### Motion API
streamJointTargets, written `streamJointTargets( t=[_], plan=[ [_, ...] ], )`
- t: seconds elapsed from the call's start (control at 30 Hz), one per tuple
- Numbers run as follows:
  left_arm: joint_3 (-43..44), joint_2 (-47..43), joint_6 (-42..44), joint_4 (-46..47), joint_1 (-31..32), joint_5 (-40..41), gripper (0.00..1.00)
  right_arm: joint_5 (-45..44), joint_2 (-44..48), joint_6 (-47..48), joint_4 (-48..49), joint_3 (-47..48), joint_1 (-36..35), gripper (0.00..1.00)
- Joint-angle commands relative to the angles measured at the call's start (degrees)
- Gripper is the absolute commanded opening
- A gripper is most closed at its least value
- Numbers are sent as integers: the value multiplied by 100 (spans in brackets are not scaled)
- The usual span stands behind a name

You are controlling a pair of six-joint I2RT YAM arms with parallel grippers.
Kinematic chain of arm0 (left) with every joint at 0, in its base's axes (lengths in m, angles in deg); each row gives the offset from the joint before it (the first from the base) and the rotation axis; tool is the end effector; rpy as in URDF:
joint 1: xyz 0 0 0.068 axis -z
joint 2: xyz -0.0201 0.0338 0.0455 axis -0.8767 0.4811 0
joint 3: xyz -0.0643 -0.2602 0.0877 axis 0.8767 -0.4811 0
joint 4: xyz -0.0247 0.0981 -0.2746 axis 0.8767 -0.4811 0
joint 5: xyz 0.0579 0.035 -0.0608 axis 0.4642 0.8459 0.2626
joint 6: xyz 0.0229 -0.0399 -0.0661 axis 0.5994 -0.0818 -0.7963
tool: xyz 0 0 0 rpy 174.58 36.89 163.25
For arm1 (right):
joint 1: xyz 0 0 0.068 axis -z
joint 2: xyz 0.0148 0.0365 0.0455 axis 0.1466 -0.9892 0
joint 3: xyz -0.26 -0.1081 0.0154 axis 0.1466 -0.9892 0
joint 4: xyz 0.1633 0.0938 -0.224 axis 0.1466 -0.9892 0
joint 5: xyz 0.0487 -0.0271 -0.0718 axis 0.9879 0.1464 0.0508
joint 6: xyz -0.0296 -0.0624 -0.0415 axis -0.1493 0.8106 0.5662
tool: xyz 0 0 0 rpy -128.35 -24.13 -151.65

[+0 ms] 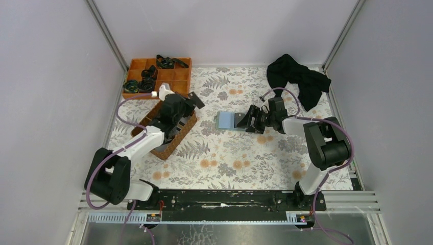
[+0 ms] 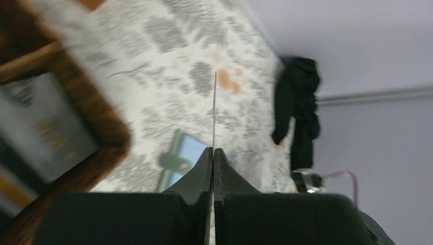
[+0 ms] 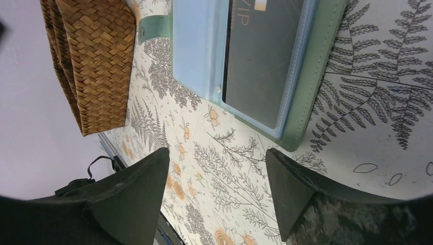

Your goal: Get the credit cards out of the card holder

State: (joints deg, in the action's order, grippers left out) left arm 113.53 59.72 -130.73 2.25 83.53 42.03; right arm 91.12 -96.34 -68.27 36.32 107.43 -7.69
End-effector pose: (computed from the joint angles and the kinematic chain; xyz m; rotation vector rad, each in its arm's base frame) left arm 0.3421 -0.1302 0.2332 -0.7190 1.8496 -0.8281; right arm 0.3548 0.1448 0.1137 0.0353 2.3778 1.1590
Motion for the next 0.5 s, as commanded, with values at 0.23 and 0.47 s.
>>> streamJointTargets(
  t=[0.23,0.47],
  plan=[
    [-14,-84,-1456,-2394,-36,2306,0,380,-80,-270,476,56,-16,76],
    [733,626,-1784,-3470,-69,2497,0,489,-220,-370,597,59,-14,76]
  ],
)
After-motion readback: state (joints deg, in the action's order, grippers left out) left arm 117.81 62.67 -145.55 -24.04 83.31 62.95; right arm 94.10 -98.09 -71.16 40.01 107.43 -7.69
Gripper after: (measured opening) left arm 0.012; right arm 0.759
